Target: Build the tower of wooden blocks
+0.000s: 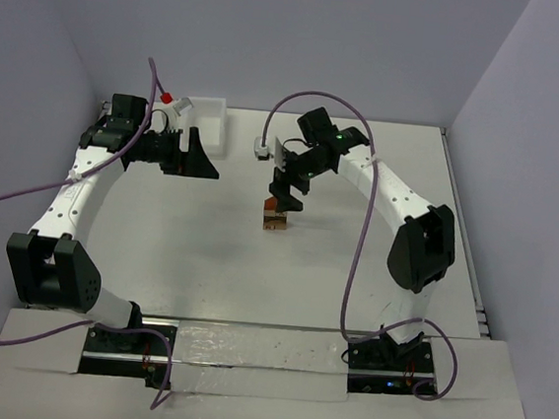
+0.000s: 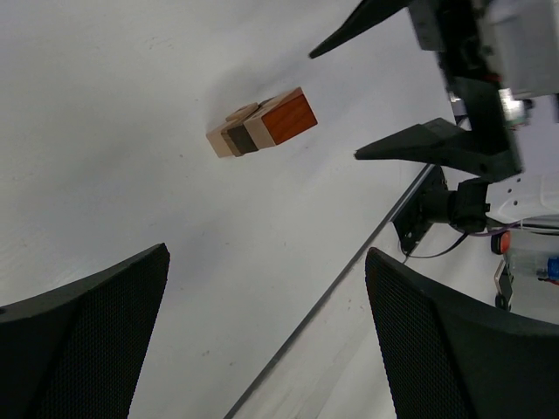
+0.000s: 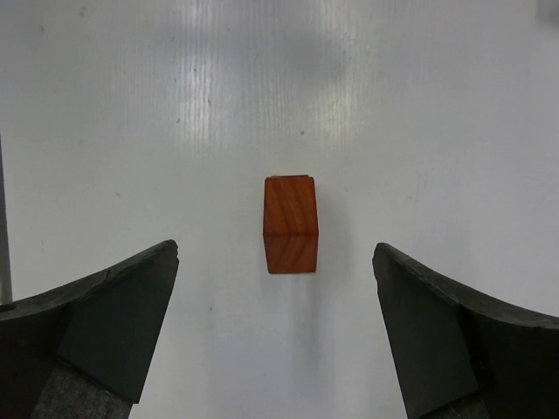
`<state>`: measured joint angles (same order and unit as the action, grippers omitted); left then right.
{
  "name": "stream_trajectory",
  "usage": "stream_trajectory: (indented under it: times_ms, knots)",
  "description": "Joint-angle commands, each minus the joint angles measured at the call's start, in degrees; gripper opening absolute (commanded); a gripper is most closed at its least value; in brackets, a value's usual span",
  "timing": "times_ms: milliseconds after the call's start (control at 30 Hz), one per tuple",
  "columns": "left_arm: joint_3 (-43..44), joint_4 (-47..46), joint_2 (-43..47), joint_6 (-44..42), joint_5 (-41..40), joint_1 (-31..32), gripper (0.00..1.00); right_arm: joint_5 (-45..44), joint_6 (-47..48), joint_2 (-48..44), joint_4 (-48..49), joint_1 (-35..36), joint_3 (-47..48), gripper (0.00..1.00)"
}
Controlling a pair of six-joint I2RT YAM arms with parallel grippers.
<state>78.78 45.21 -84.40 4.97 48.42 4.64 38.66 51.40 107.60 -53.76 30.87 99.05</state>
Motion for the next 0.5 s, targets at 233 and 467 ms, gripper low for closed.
stream_trajectory:
  times_ms: [233,467]
  knots:
    - [5.4,-1.6,2.7,-3.4,-2.1,-8.3,0.99,-0.6,-20.5,-25.0,15.7,-5.4,-6.4,1.00]
    - [-2.7,-10.7,8.5,1.2,-7.8,-13.0,0.99,-10.9,-42.8,-37.6,30.5,-22.8,-25.5,1.00]
